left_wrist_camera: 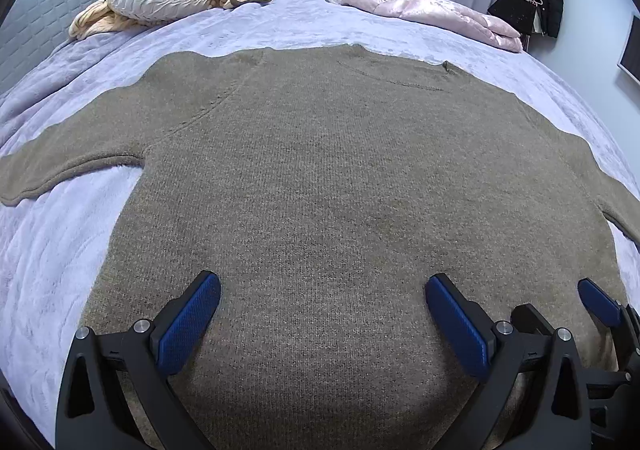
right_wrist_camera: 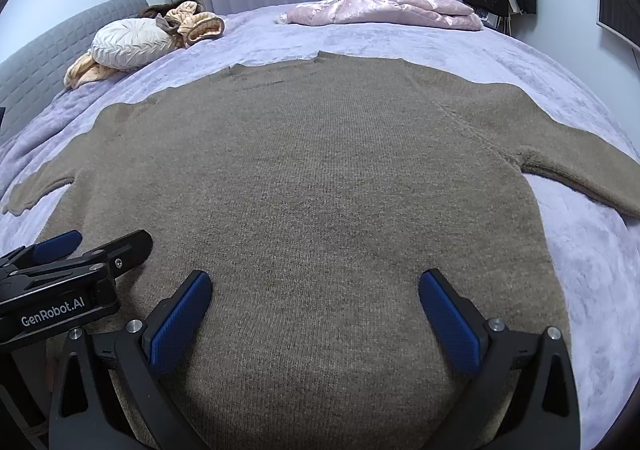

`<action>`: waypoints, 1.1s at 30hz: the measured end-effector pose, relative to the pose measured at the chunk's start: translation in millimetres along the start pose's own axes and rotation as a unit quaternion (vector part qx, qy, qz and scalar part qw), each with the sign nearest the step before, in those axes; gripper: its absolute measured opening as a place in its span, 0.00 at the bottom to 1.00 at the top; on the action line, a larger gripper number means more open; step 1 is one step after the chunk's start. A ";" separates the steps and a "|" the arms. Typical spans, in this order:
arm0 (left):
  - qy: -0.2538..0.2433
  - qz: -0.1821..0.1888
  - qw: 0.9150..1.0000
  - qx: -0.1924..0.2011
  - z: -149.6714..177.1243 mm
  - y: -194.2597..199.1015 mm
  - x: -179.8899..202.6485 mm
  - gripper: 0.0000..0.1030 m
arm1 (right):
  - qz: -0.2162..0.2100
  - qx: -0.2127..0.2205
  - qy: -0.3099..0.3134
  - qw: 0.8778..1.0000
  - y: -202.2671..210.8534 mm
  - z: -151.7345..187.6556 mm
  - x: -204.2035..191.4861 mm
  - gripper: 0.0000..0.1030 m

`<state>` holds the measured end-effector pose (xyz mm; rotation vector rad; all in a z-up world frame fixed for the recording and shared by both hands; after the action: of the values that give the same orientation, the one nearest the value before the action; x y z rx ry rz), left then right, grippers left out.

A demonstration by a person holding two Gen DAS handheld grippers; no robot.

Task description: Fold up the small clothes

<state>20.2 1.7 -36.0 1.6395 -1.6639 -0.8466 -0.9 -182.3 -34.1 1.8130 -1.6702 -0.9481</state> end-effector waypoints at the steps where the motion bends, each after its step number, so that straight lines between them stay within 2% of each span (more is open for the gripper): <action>1: -0.001 -0.002 1.000 -0.002 0.1 -1.0 0.3 1.00 | 0.001 -0.001 0.001 1.000 -0.4 -0.4 -0.1 1.00; 33: 0.002 -0.010 1.000 -0.015 1.1 -3.1 -0.1 1.00 | 0.000 -0.013 0.003 1.000 -5.0 -1.1 -1.4 1.00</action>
<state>21.1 1.8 -39.1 1.6392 -1.6271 -0.8732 3.1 -180.4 -37.0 1.7974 -1.6456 -0.9604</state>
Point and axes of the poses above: each gripper's, at about its wrist camera, not at the fingertips, and y roughly against the way its jaws point, x to its right, z to its underside, the point moved 5 cm from there along -y, roughly the way its jaws point, and after that the axes turned 8 degrees about -y, right-handed, at the moved point
